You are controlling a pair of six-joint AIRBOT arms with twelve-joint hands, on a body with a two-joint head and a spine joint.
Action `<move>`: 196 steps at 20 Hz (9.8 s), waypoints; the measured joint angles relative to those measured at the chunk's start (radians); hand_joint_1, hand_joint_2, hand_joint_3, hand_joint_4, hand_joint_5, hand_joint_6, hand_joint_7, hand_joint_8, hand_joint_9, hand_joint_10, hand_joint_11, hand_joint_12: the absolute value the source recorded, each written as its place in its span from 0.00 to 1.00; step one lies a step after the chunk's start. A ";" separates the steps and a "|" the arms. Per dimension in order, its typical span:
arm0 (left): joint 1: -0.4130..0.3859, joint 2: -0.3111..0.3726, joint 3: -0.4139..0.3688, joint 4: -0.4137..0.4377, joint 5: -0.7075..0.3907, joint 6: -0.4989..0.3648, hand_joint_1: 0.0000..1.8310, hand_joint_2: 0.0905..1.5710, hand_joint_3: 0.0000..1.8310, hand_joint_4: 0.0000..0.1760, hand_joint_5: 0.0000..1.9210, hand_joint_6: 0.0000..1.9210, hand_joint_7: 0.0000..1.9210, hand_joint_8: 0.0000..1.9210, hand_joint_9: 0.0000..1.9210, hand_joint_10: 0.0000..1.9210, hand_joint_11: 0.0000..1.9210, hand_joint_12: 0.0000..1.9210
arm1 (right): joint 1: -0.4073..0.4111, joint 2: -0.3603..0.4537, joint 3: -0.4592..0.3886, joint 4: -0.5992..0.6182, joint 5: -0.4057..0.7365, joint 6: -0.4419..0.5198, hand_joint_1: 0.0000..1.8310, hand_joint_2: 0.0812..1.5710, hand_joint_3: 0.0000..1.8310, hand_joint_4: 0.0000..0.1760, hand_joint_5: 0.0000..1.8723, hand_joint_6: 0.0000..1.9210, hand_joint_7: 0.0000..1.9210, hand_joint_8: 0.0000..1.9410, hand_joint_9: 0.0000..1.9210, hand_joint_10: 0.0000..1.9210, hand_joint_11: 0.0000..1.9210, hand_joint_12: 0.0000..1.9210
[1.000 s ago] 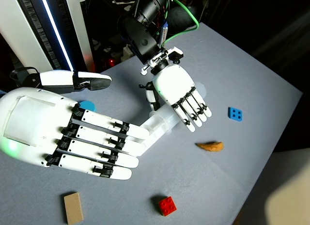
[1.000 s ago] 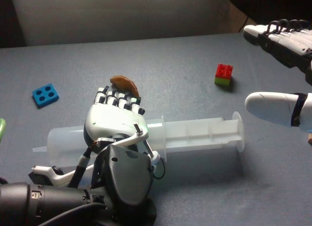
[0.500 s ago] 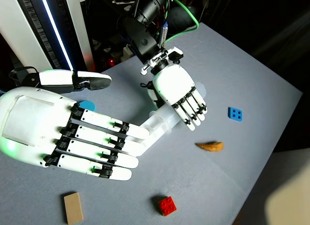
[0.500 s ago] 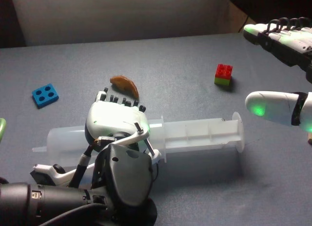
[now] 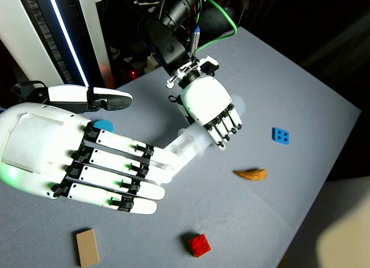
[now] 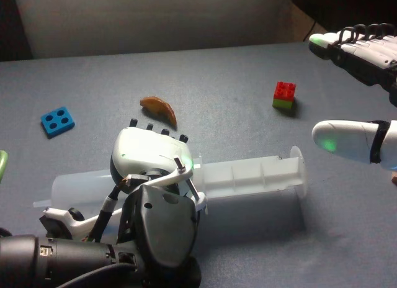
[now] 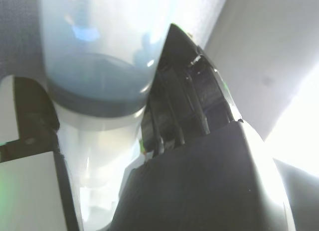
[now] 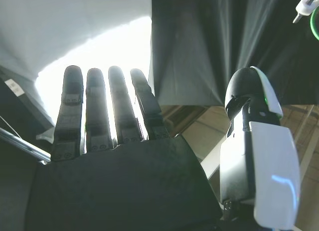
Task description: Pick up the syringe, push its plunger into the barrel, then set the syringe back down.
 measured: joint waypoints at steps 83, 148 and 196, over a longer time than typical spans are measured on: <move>-0.294 0.365 -0.147 -0.100 0.285 0.389 0.80 0.76 0.00 0.00 0.37 0.65 0.35 0.64 0.40 0.68 0.33 0.92 | 0.247 -0.417 -0.181 0.942 0.210 0.177 0.01 0.67 0.00 0.00 0.04 0.00 0.04 0.00 0.05 0.00 0.00 0.15; -0.152 0.140 -0.034 -0.114 0.357 0.356 0.80 0.76 0.00 0.00 0.36 0.66 0.35 0.65 0.40 0.69 0.31 0.93 | 0.277 -0.282 0.121 0.571 -0.193 0.039 0.03 0.67 0.00 0.00 0.04 0.00 0.04 0.00 0.04 0.00 0.00 0.17; -0.147 0.093 0.022 -0.100 0.364 0.372 0.06 0.55 0.00 0.00 0.00 0.00 0.00 0.00 0.00 0.00 0.00 0.00 | 0.263 -0.255 0.102 0.419 -0.274 -0.221 0.05 0.67 0.00 0.00 0.04 0.00 0.04 0.00 0.04 0.00 0.00 0.17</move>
